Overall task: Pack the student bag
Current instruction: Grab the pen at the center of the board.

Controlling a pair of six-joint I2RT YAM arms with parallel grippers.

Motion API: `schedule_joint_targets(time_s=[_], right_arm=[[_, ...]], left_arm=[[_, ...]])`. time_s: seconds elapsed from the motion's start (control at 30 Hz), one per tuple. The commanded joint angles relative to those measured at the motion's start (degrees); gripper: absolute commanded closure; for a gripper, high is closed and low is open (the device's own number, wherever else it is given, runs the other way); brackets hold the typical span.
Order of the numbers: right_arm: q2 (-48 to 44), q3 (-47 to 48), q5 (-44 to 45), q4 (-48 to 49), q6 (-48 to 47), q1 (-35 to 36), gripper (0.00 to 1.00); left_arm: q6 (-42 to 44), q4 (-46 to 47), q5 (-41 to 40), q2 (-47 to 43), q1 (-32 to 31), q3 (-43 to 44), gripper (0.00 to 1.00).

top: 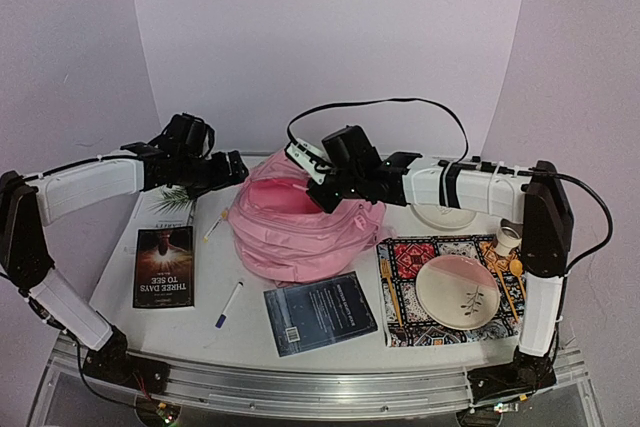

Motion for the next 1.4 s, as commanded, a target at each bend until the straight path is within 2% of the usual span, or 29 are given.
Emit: schedule_joint_targets(time_s=[0.0, 0.2, 0.43, 0.77, 1.17, 1.37], right_arm=[[-1.85, 1.96, 1.85, 3.62, -0.45, 0.48, 1.00], [-1.45, 3.09, 2.00, 2.74, -0.61, 0.48, 1.00], [-1.18, 3.53, 2.07, 2.15, -0.82, 0.48, 1.00], [-0.25, 4.93, 1.31, 0.64, -1.65, 0.48, 1.00], [0.15, 5.49, 1.84, 0.45, -2.47, 0.47, 1.00], [0.53, 5.41, 1.97, 0.45, -2.31, 0.46, 1.00]], left_arm=[[12.48, -8.09, -5.83, 1.47, 2.79, 4.83, 0.05], [17.30, -12.31, -5.16, 8.91, 6.08, 8.31, 0.13], [22.26, -14.19, -6.24, 16.37, 6.90, 12.90, 0.22], [24.85, -16.13, -6.68, 25.75, 8.22, 18.11, 0.42], [25.63, -19.15, -3.64, 32.17, 8.82, 19.45, 0.46], [25.68, -21.44, -2.50, 35.56, 8.95, 21.43, 0.55]])
